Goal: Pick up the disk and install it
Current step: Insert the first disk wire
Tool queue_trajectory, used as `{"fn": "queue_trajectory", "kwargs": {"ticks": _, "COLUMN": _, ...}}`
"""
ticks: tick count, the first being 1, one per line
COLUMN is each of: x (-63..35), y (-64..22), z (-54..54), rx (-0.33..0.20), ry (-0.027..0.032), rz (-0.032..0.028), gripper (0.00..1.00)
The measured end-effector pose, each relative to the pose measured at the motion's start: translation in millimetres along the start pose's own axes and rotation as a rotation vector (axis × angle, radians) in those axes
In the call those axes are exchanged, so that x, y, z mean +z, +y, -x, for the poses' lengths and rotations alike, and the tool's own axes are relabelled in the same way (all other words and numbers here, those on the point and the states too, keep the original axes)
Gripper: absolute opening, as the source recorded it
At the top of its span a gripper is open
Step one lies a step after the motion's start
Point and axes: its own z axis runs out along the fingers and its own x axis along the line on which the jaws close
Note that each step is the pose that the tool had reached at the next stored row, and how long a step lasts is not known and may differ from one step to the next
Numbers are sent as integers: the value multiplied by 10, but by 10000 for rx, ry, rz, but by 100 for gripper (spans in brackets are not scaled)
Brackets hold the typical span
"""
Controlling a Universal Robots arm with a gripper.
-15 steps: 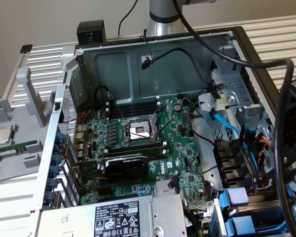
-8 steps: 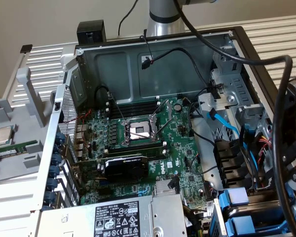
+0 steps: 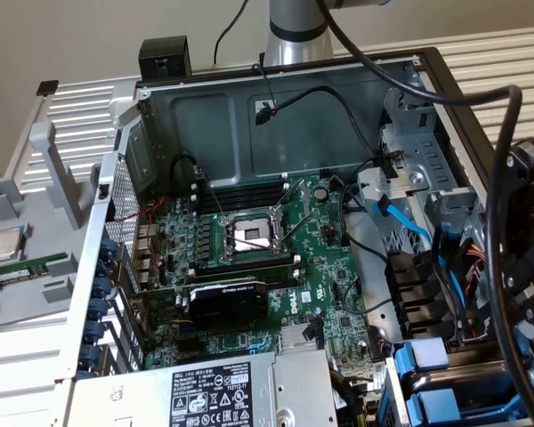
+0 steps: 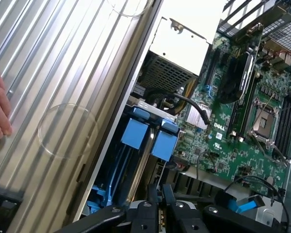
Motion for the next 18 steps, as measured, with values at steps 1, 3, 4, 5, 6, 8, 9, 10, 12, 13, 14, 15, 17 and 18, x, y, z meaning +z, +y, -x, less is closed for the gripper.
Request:
{"fn": "queue_trajectory", "kwargs": {"ticks": 1, "x": 0, "y": 0, "z": 2, "rx": 31, "ry": -2, "rz": -8, "gripper": 16}}
{"fn": "queue_trajectory", "kwargs": {"ticks": 3, "x": 0, "y": -1, "z": 3, "rx": 118, "ry": -14, "rz": -33, "gripper": 16}}
{"fn": "queue_trajectory", "kwargs": {"ticks": 4, "x": -1, "y": -1, "z": 4, "rx": 176, "ry": -19, "rz": -49, "gripper": 16}}
{"fn": "queue_trajectory", "kwargs": {"ticks": 5, "x": -1, "y": -1, "z": 4, "rx": 241, "ry": -26, "rz": -67, "gripper": 16}}
{"fn": "queue_trajectory", "kwargs": {"ticks": 6, "x": 0, "y": -1, "z": 4, "rx": 304, "ry": -32, "rz": -85, "gripper": 16}}
{"fn": "queue_trajectory", "kwargs": {"ticks": 8, "x": 2, "y": -2, "z": 3, "rx": 394, "ry": -20, "rz": -102, "gripper": 16}}
{"fn": "queue_trajectory", "kwargs": {"ticks": 9, "x": 2, "y": -1, "z": 3, "rx": 427, "ry": -5, "rz": -104, "gripper": 16}}
{"fn": "queue_trajectory", "kwargs": {"ticks": 10, "x": 1, "y": -2, "z": 5, "rx": 450, "ry": 19, "rz": -99, "gripper": 16}}
{"fn": "queue_trajectory", "kwargs": {"ticks": 12, "x": 3, "y": -3, "z": 6, "rx": 493, "ry": 92, "rz": -82, "gripper": 16}}
{"fn": "queue_trajectory", "kwargs": {"ticks": 13, "x": 3, "y": -3, "z": 7, "rx": 518, "ry": 137, "rz": -70, "gripper": 16}}
{"fn": "queue_trajectory", "kwargs": {"ticks": 14, "x": 5, "y": -4, "z": 7, "rx": 544, "ry": 182, "rz": -59, "gripper": 16}}
{"fn": "queue_trajectory", "kwargs": {"ticks": 15, "x": 5, "y": -5, "z": 11, "rx": 560, "ry": 217, "rz": -49, "gripper": 16}}
{"fn": "queue_trajectory", "kwargs": {"ticks": 17, "x": 8, "y": -10, "z": 23, "rx": 573, "ry": 242, "rz": -43, "gripper": 16}}
{"fn": "queue_trajectory", "kwargs": {"ticks": 18, "x": 10, "y": -11, "z": 29, "rx": 577, "ry": 243, "rz": -44, "gripper": 16}}
